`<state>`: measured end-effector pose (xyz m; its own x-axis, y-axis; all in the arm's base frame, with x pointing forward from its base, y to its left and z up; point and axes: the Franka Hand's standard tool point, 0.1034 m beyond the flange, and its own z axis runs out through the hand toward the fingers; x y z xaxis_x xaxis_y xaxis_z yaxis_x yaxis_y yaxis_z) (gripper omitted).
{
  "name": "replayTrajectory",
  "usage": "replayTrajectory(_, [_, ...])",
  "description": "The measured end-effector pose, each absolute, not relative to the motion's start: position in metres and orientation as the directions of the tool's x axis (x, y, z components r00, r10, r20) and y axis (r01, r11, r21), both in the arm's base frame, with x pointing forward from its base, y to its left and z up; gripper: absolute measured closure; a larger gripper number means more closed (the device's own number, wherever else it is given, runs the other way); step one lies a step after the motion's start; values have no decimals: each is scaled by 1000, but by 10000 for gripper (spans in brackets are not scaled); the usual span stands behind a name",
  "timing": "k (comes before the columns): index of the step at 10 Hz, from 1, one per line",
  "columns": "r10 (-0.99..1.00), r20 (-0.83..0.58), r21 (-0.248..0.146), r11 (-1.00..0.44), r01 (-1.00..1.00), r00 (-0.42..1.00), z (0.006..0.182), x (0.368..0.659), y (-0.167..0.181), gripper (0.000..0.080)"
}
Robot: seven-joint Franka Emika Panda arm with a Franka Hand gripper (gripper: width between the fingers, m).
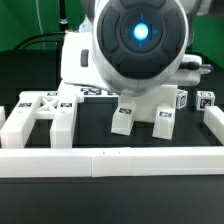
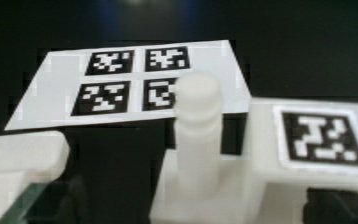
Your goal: Assemble chair
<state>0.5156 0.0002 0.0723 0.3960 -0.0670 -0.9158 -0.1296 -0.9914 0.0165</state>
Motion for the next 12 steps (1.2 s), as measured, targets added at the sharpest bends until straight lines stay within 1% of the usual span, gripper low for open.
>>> replayTrajectory(2, [-58,-911,4,-991,-132,409,80,517,-2,152])
replayTrajectory(3, [-49,-904,-8,-991,-130,425,80,520,-6,152])
replayTrajectory(5, [-57,-902,0,-991,-133,428,82,521,-11,151])
replayTrajectory(6, [-69,-867,7,-992,-125,493,82,532,-12,151])
replayTrajectory(7, [-82,-805,7,-992,-129,587,87,541,-9,151])
replayTrajectory(8, [-86,-772,-1,-991,-137,630,90,535,-8,151])
replayTrajectory(9, [-95,-717,-4,-990,-141,690,86,541,-9,151])
replayTrajectory(10, [-102,-658,-8,-990,-142,746,87,547,-9,151])
replayTrajectory(11, [-63,-599,-40,-993,-109,798,84,551,-13,151])
replayTrajectory(12, [5,-504,-84,-996,-42,864,79,556,-26,151])
